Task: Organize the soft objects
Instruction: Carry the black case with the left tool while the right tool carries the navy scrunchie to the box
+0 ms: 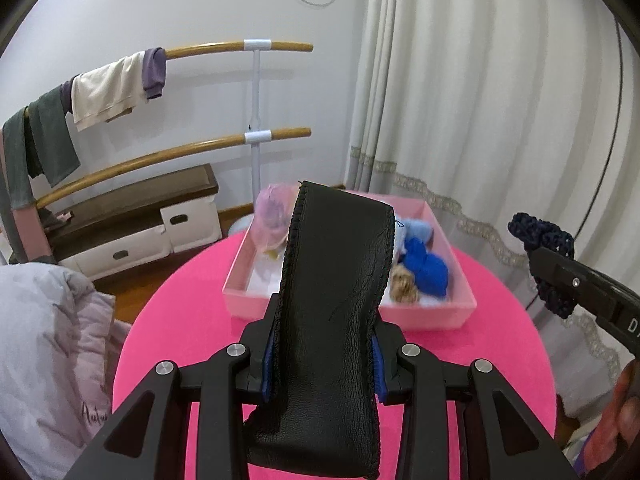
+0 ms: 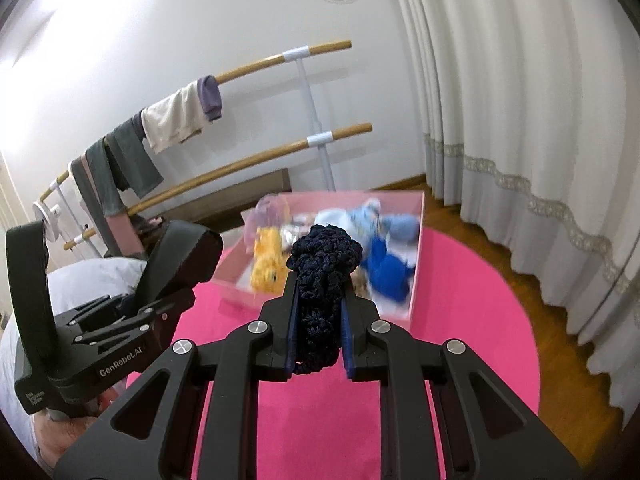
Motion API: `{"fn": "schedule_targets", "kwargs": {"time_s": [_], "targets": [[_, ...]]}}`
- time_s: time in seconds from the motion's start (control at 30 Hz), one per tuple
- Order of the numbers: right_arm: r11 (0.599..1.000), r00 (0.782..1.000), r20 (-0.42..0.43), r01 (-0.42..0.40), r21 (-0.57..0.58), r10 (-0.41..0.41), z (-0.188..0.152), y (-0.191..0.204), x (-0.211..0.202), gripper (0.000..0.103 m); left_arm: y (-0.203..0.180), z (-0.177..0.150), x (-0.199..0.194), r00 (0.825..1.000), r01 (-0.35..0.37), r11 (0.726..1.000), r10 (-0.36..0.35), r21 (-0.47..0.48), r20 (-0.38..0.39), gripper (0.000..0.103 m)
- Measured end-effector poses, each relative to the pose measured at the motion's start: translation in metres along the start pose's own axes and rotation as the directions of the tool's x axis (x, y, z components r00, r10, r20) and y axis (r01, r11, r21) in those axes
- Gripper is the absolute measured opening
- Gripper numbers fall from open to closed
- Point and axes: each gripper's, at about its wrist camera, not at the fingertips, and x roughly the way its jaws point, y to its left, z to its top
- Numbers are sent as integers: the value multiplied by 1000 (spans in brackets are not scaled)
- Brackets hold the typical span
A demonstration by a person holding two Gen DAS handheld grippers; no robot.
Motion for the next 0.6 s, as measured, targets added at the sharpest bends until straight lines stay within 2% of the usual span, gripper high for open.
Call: {"fn": "schedule_targets", "kwargs": {"time_s": [0.3, 0.6], "targets": [[999, 999, -8, -32, 21, 32, 43, -11, 34, 16, -7, 43, 32, 998, 57, 998, -57, -7, 0, 33], [998, 997, -59, -38, 51, 41, 56, -31, 78, 16, -12, 79, 86, 997, 79, 996, -79, -28, -19, 33]]}}
